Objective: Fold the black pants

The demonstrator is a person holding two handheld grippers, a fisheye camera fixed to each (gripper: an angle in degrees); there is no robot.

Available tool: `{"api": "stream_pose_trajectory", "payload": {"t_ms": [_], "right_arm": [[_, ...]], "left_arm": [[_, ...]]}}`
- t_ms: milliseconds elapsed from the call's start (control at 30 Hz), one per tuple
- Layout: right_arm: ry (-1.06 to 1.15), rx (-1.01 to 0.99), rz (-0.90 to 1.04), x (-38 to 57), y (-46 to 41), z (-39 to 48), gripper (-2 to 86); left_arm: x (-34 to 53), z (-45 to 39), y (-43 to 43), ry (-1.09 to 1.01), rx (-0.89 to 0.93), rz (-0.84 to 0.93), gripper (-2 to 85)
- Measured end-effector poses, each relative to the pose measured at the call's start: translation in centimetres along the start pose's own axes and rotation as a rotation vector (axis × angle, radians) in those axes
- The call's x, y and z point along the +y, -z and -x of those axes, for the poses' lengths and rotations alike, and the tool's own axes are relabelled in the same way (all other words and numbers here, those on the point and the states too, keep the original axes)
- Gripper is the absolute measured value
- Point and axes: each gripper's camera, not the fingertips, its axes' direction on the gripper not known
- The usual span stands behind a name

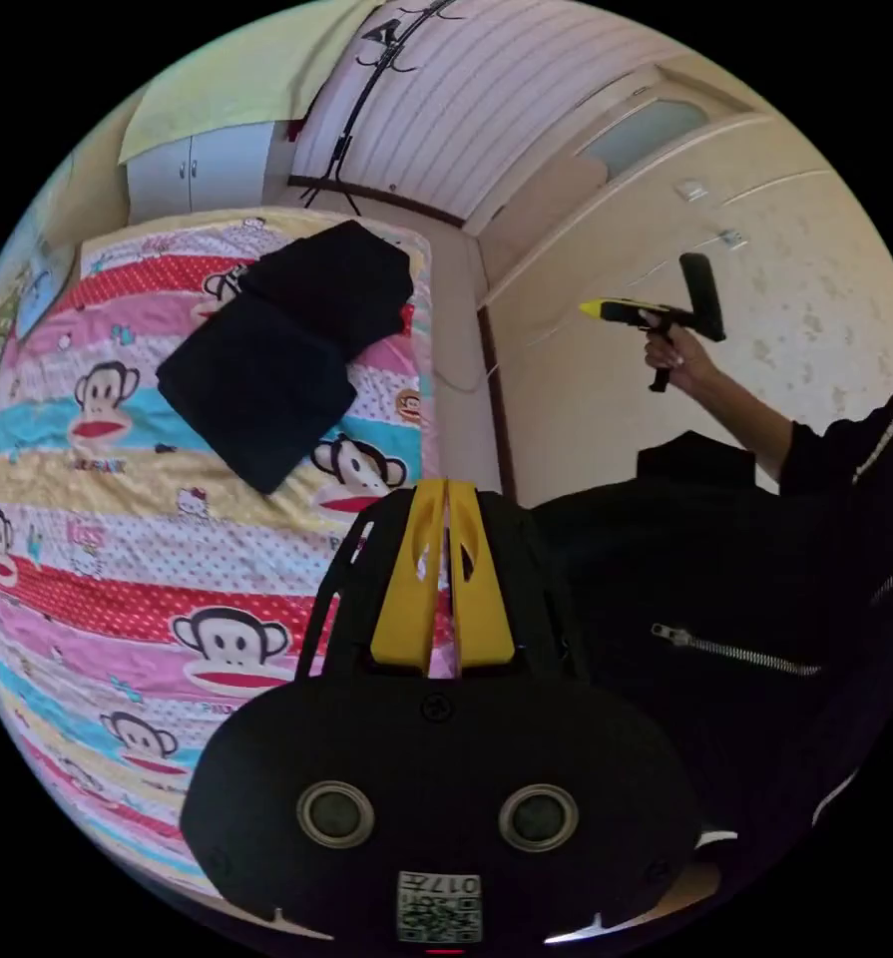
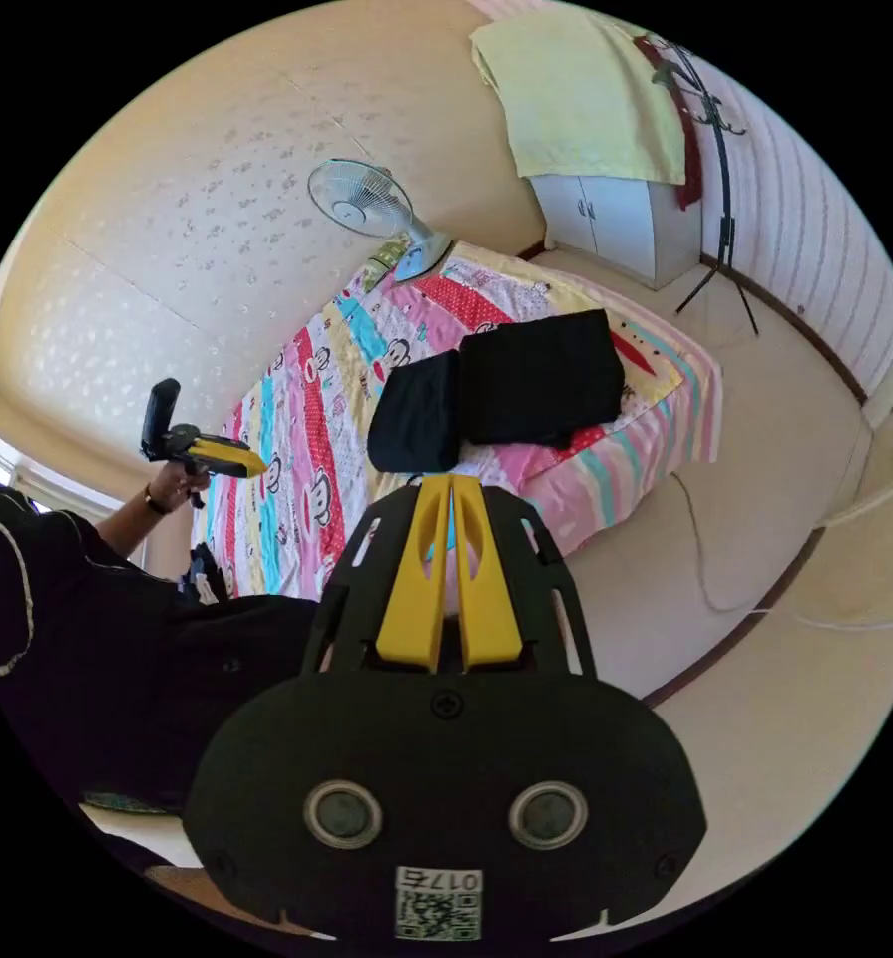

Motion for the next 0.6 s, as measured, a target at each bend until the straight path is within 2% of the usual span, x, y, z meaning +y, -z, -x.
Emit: {"api": "stream_pose_trajectory", "payload": {"t_ms": [67, 167, 233, 333, 433, 533, 600], "right_arm": [[0.07, 0.069, -0.017, -3.1, 0.7, -2.5, 1.7], [0.13, 0.081, -0.054, -8.2, 0.2, -7.3, 3.9], [0.116, 0.053, -0.072, -11.0, -1.3, -10.3, 5.7], [-0.022, 0.031, -0.146, -14.3, -5.8, -15.9, 9.6], [-0.194, -0.041, -0.091, -17.1, -12.5, -21.8, 14.1], [-0.212, 0.004, 0.008, -19.0, -19.5, -24.9, 14.7], [-0.224, 0.001, 0.096, -19.5, -25.0, -26.5, 14.0]], "left_arm": [[-4.6, 2.0, -1.0, -0.016, -0.092, -0.034, -0.3], [-11.8, 8.0, -2.5, 0.016, -0.028, -0.158, 2.9], [-16.7, 14.4, -5.2, 0.098, 0.041, -0.27, 7.5], [-21.2, 22.4, -11.4, 0.234, 0.021, -0.338, 11.4], [-24.9, 30.4, -21.1, 0.391, -0.023, -0.202, 16.9], [-25.4, 37.3, -31.3, 0.564, -0.009, -0.045, 18.2], [-24.6, 40.3, -35.8, 0.647, 0.034, -0.019, 17.9]]}}
